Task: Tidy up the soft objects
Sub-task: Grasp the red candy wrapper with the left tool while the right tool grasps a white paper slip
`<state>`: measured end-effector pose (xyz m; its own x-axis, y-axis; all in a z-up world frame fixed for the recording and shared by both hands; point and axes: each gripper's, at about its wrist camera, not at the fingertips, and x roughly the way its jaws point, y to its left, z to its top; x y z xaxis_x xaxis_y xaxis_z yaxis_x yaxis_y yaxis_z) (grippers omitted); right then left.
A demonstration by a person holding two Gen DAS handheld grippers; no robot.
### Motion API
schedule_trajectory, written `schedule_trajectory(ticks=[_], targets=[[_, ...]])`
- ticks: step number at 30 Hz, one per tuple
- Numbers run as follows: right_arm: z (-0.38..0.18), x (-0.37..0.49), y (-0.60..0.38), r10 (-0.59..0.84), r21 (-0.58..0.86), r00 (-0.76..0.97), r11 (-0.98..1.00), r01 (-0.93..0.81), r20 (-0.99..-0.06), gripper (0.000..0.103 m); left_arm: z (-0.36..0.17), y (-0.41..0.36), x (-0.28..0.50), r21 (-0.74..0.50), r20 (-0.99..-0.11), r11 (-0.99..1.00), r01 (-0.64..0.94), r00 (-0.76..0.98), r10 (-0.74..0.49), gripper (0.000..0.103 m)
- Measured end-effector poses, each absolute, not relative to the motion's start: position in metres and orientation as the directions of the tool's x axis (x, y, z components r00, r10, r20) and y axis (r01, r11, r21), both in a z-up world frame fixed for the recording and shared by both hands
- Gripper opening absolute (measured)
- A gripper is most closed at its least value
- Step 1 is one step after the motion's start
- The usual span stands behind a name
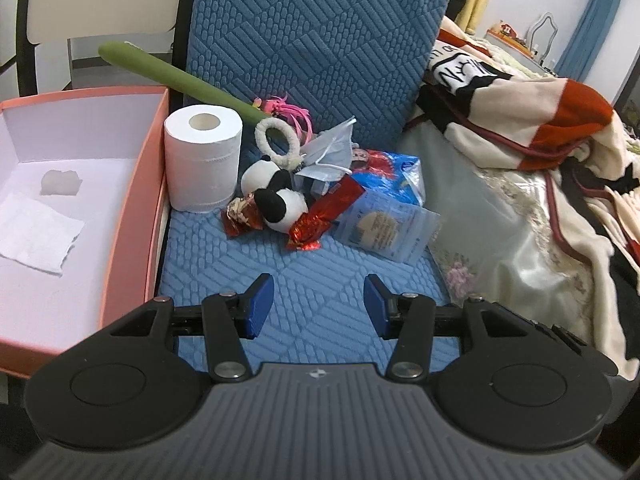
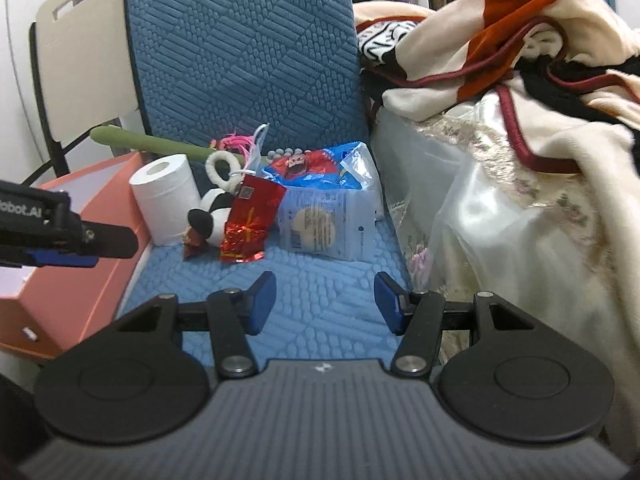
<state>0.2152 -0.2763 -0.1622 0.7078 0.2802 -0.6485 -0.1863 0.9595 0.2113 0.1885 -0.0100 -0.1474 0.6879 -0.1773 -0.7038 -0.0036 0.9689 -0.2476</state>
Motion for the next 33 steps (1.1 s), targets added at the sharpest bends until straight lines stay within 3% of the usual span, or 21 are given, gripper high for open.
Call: schedule_trajectory(ticks=[19, 21, 23, 33], targets=[[-0.197, 0.28, -0.263, 0.292, 0.25, 0.683, 0.954, -0.163, -0.67, 0.057, -0.193, -0.01, 0.279, -0.264, -0.732, 0.961, -0.084, 0.666, -0.143, 0.056], [-0.201, 0.288, -0.263, 0.296, 0.261, 0.675, 0.953, -0.156, -0.676, 0.06, -0.198, -0.011, 0.286, -0.256, -0.739, 0.963, -0.083, 0.659, -0.14, 0.056], [-0.205, 0.294, -0.264, 0.296, 0.27, 0.672, 0.952, -0.146, -0.679, 0.07, -0.203, -0.013, 0.292, -0.249, -0.743, 0.965, -0.085, 0.656, -0.134, 0.056], [-0.22, 0.326, -0.261, 0.294, 0.255, 0.653, 0.954, -0.156, -0.698, 0.071, -0.227, -0.013, 0.33, -0.27, -0.746, 0.959, -0.092, 0.649, -0.147, 0.056]])
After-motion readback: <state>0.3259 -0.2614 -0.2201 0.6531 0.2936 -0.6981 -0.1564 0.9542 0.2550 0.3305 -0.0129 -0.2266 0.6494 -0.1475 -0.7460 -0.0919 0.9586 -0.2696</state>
